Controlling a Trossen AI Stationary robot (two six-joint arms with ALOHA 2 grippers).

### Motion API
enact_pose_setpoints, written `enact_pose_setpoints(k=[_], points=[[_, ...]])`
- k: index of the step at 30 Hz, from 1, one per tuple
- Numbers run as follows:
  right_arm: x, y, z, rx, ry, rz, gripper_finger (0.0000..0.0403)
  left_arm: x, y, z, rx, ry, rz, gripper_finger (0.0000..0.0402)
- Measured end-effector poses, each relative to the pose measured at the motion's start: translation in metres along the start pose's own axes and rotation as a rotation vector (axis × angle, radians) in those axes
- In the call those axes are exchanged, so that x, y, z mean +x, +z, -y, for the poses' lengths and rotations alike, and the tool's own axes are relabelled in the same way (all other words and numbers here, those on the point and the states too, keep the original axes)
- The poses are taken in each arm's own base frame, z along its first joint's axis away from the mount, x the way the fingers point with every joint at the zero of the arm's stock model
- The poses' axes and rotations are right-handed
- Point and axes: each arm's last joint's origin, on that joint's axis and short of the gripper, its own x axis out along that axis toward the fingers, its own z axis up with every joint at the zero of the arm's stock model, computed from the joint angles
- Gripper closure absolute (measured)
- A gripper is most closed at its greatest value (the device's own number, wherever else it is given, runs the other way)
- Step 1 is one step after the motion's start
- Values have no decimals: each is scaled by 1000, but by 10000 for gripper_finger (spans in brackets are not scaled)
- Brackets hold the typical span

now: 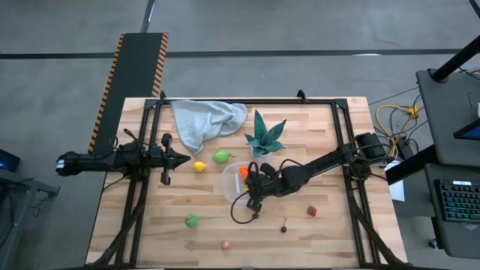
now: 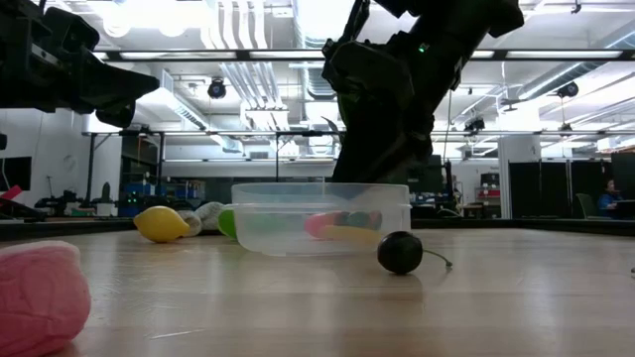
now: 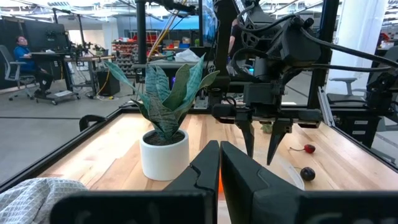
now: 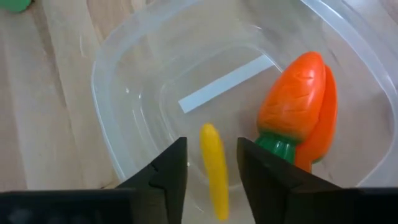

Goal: Pick and placing Produce into tupperware
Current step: Put the strawberry into the transparent bin

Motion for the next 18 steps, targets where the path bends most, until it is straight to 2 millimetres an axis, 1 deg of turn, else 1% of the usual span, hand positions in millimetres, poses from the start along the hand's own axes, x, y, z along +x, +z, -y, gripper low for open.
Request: enact_pose_setpoints(k=[2,5,8,10,14,16,18], points=[[-3,4,-2,1,9,-2,257,0,0,0,0,0,0,402],[-15,12,-4,2,30,-12,246,0,0,0,0,0,0,402],[-38,16,-7,5,7,-54,242,0,0,0,0,0,-1,402],[-60,16,-11,0,-21,-82,242,0,0,0,0,-1,-3,402],[-109,5,-20,59,-105,-94,246,0,0,0,0,0,-5,402],[-131,-8,-26,96,-144,-75,247,0,-1,0,1,-1,-9,402],[-150,-24,-34,150,-147,-50,248,0,-1,0,1,-1,-9,402]])
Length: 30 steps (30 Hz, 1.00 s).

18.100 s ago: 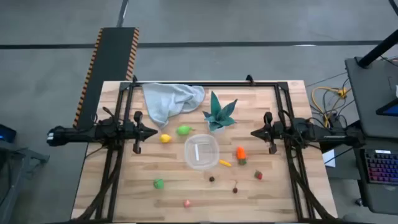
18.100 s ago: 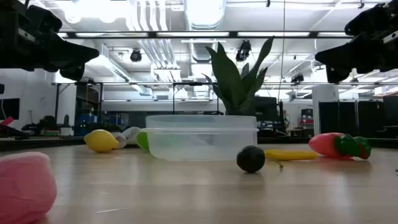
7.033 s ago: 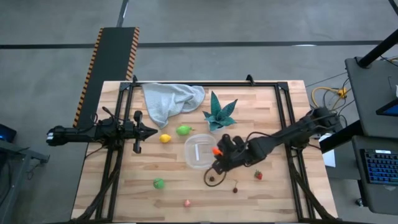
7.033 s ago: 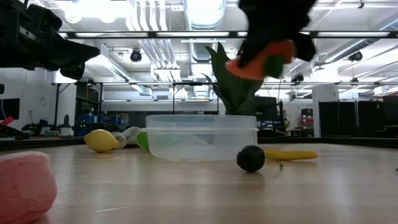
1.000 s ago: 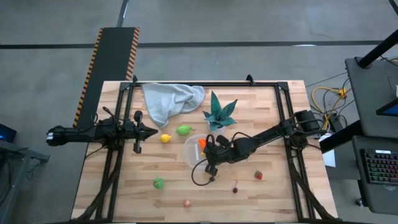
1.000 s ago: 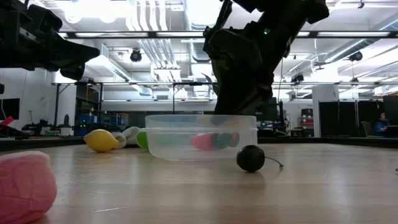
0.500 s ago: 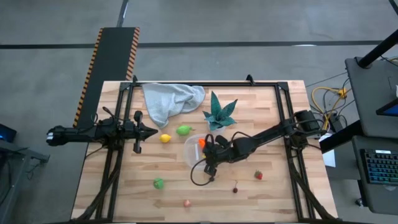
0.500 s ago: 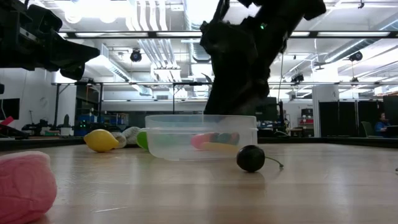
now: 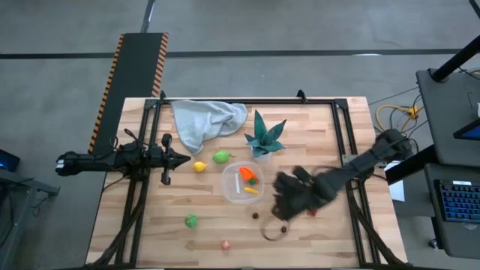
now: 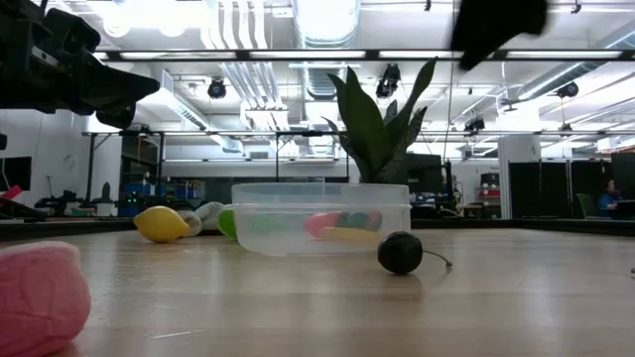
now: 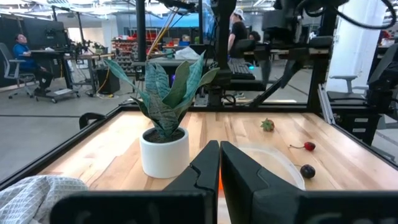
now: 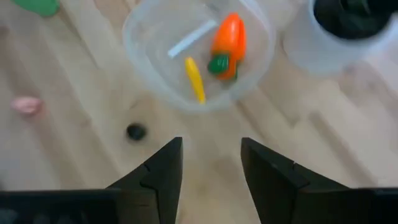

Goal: Pick and placing Produce into tupperware
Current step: Put the strawberry into the transparent bin

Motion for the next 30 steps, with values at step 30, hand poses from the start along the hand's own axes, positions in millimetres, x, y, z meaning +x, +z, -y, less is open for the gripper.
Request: enact_pose_setpoints(k=[30], points=[[34,-135,19,307,-303,-163,231,0,0,0,0,1,2,402]])
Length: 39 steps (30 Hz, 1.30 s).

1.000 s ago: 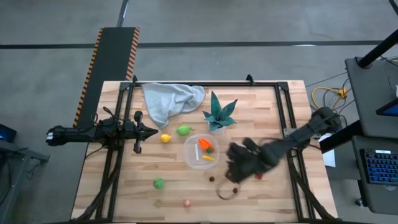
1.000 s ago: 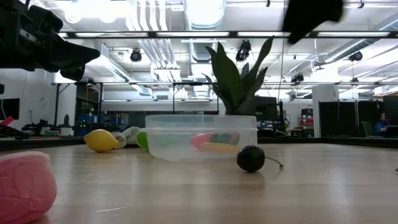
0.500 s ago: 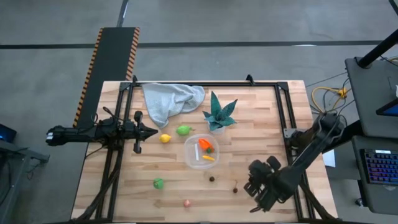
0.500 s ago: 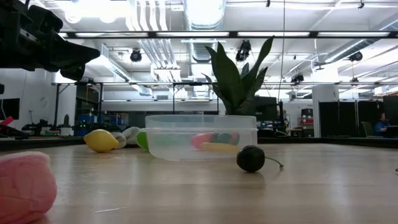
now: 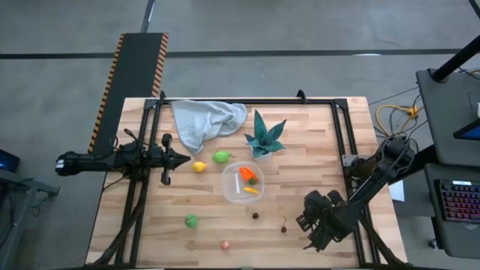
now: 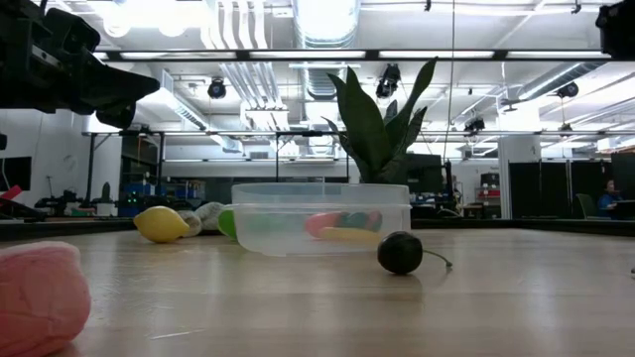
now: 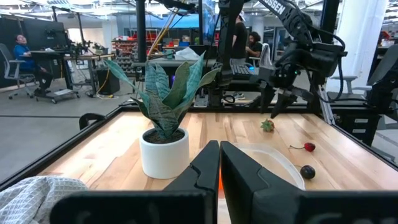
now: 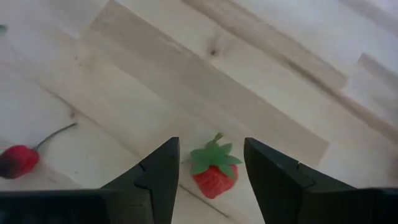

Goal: Pick and placing Produce into tupperware
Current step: Put the strawberry into the transparent bin

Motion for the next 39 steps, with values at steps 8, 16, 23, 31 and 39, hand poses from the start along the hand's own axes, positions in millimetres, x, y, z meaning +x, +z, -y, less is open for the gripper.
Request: enact_pose_setpoints(k=[8,16,23,31,39], points=[[19,-5,8,4,-17,5,233,0,0,0,0,0,0,402],[30,-8,10,6,9,-18,242,0,0,0,0,0,0,402],[32,-9,12,4,1,-21,262,0,0,0,0,0,-1,402],[32,-9,12,-12,1,-22,317,0,0,0,0,0,-1,402],[32,-9,12,-20,3,-25,392,0,0,0,0,0,-1,402]])
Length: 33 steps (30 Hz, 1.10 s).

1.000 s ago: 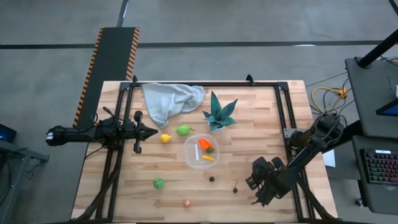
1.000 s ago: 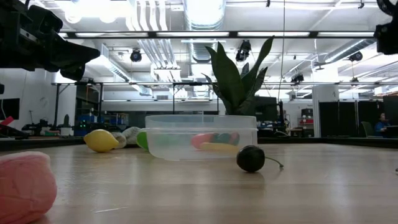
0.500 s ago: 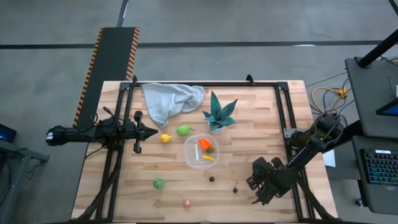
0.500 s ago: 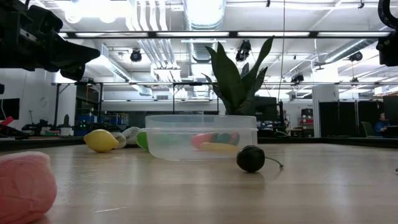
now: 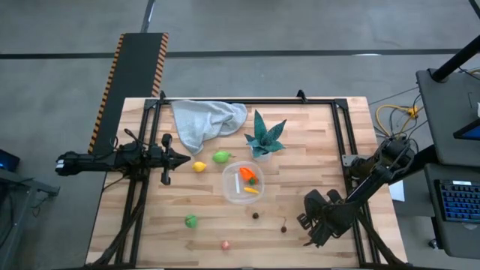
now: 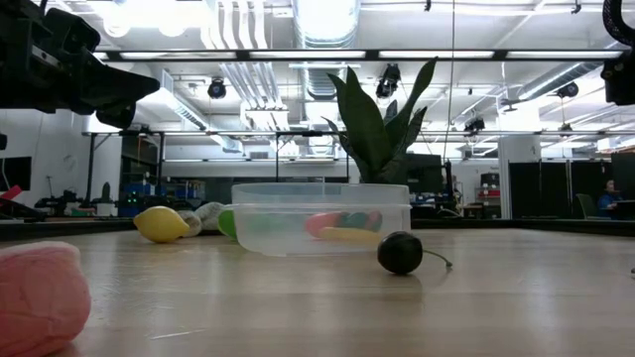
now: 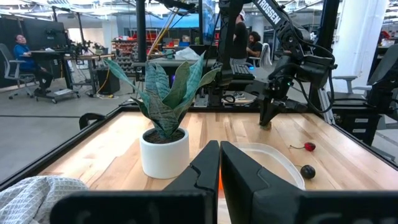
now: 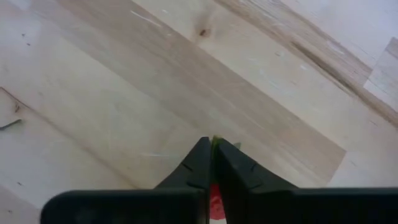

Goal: Pick and placing Produce into tupperware
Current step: Put the strawberry into the transparent bin

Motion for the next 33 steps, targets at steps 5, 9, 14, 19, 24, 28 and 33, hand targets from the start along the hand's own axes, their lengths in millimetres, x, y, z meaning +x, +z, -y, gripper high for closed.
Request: enact_pose_setpoints(k=[5,9,14,19,24,28,33], points=[[-5,6,-6,13,27,25,394,0,0,0,0,0,0,402],[-17,22,-22,-3,100,138,394,0,0,0,0,0,0,402],[-34,55,-43,-58,151,257,394,0,1,0,7,0,5,402],[-41,99,-62,-140,203,350,394,0,1,0,8,0,5,402],[-32,146,-81,-210,309,440,394,0,1,0,8,0,6,402],[-15,176,-85,-255,334,445,394,0,1,0,8,1,5,402],[13,192,-91,-288,334,395,394,0,0,0,8,2,-1,402]])
